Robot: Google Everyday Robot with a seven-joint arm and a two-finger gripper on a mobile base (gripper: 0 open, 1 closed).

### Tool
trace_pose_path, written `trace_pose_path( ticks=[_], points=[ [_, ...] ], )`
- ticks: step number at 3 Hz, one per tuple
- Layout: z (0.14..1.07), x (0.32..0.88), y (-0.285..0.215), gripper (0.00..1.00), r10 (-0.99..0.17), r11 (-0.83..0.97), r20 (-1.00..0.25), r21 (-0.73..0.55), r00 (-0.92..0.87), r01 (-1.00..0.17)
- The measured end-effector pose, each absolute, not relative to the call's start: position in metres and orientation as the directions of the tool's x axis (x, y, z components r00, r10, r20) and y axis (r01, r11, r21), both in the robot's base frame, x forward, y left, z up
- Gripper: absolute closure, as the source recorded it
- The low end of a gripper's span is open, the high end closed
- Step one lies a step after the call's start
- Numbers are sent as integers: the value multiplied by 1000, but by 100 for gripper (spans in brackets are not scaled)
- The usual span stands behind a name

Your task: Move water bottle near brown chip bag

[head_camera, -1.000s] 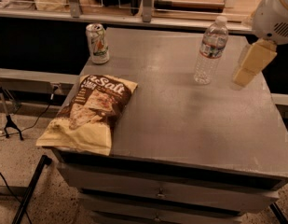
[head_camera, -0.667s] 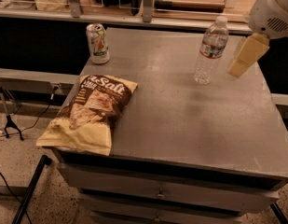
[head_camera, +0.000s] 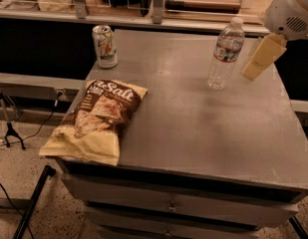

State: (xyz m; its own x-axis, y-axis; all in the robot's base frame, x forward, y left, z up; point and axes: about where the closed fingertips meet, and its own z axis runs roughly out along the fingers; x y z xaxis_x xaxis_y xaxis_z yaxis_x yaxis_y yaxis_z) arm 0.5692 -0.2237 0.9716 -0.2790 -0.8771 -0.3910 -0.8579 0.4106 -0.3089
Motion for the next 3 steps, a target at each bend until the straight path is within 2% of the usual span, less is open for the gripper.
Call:
trace_pose_path(
  ticks=[2, 3],
  points=[
    [980, 579, -214, 0, -766, 428, -597, -200, -237, -881],
    [982, 591, -206, 0, -724, 440, -654, -188, -222, -878]
  ],
)
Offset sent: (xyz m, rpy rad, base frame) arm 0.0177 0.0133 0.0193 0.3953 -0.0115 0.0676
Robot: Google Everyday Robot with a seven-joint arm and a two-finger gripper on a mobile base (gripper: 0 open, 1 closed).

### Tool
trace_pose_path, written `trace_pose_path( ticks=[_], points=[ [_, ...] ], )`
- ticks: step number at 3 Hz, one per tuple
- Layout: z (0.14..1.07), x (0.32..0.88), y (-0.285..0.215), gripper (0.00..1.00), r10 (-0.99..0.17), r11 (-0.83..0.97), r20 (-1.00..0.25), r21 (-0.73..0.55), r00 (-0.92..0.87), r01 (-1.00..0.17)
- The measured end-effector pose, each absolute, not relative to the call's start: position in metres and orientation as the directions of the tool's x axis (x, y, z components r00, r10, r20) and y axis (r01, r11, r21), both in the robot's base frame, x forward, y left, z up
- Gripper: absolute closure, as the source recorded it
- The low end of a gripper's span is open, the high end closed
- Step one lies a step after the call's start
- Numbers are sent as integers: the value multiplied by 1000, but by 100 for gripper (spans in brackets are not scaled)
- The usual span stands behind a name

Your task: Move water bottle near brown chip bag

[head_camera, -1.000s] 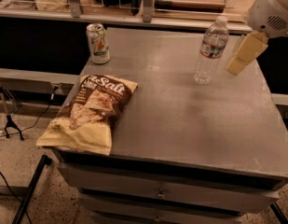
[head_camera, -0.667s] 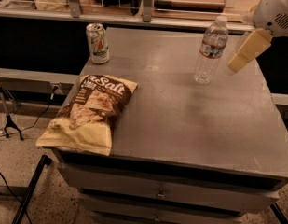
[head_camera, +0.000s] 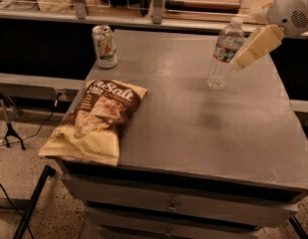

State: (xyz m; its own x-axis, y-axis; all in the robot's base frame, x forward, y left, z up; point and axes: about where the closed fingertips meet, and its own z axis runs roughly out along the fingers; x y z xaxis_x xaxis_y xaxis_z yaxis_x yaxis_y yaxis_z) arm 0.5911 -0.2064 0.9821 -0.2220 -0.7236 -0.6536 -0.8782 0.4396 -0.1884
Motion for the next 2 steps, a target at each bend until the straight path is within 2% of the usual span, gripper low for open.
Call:
trace_pose_path(
  ticks=[2],
  points=[
    [980, 594, -207, 0, -714, 442, -664, -179, -224, -879]
  ],
)
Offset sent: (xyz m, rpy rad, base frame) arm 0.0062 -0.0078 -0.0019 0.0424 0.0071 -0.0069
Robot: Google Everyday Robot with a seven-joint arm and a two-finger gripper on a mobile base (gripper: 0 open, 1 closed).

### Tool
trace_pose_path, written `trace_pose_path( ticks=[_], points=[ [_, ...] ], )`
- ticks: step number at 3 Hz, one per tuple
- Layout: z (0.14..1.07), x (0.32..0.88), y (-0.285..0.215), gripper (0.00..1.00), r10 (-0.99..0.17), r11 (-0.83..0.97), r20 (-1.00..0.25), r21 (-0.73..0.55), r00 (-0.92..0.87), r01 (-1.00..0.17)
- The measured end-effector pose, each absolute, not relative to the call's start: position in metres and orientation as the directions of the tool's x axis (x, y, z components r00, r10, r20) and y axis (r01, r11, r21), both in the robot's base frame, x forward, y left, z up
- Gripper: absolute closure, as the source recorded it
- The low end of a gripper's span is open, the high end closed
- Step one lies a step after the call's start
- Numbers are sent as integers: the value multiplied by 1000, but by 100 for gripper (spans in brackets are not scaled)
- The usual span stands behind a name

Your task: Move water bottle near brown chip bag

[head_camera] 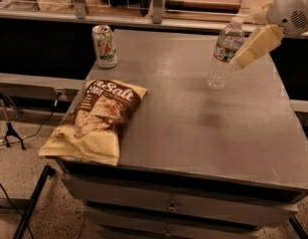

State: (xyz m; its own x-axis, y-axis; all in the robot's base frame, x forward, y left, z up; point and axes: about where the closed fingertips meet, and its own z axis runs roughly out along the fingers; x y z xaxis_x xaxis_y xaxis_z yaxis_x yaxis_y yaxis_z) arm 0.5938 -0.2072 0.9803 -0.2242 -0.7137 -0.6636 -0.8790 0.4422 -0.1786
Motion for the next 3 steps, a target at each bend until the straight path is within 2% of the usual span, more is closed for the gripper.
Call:
trace_pose_path(
  ticks=[2, 3],
  points=[
    [975, 609, -202, 0, -605, 448, -762, -85, -232, -890],
    [976, 615, -196, 0, -577, 446, -789, -86, -212, -891]
  ],
)
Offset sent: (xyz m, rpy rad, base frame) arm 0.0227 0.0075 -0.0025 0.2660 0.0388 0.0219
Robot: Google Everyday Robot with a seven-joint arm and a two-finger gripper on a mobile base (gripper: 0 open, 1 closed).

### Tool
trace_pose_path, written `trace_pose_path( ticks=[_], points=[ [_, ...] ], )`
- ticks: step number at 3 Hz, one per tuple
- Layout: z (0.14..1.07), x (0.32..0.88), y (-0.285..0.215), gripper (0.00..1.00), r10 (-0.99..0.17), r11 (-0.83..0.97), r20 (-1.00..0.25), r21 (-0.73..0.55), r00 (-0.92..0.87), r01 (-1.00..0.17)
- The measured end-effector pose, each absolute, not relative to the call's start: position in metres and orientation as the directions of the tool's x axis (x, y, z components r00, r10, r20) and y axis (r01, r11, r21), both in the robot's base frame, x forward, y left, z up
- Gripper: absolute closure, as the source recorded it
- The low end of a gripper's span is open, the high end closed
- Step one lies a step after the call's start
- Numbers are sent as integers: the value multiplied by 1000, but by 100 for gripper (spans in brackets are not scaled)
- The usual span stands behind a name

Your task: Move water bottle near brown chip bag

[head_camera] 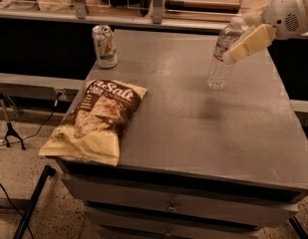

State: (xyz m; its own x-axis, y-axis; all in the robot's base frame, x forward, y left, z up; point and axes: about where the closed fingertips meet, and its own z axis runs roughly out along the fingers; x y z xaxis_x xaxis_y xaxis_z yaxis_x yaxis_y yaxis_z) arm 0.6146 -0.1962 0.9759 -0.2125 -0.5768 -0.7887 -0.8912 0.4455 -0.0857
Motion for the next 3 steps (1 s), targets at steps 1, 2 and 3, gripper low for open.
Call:
trace_pose_path(
  ticks=[1, 2, 3],
  points=[
    [976, 616, -195, 0, -574, 446, -792, -89, -208, -891],
    [974, 617, -193, 16, -574, 442, -792, -86, -208, -893],
    [972, 618, -190, 47, -574, 438, -792, -82, -207, -895]
  ],
)
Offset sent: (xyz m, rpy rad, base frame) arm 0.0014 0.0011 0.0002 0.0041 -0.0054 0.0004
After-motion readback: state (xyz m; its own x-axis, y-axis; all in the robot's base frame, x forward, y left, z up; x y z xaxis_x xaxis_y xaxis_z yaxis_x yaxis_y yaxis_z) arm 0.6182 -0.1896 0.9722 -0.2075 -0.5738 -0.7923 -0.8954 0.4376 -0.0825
